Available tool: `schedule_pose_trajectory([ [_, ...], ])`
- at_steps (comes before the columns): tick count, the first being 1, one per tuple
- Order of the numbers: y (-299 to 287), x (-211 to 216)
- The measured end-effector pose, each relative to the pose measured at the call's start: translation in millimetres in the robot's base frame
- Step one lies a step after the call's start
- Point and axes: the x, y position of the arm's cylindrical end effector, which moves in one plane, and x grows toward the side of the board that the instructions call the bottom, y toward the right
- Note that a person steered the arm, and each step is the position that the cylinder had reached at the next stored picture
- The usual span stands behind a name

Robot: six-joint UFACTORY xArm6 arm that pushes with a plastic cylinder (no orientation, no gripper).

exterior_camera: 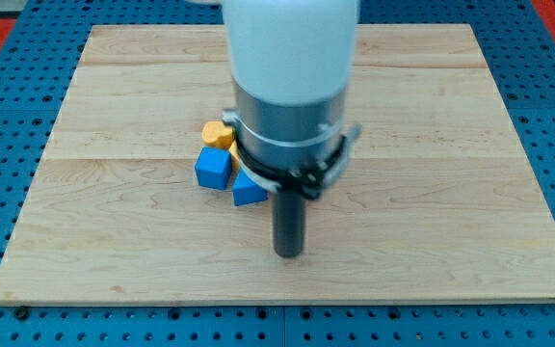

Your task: Slightly move the red star to the bottom left to the red circle

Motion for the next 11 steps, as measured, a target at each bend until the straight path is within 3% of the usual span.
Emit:
schedule_pose_trajectory([
  [2,114,-22],
  [4,34,-65],
  [6,-46,-70],
  [8,-38,-68],
  [9,-79,-64],
  [10,-164,-57],
  [11,-171,-79],
])
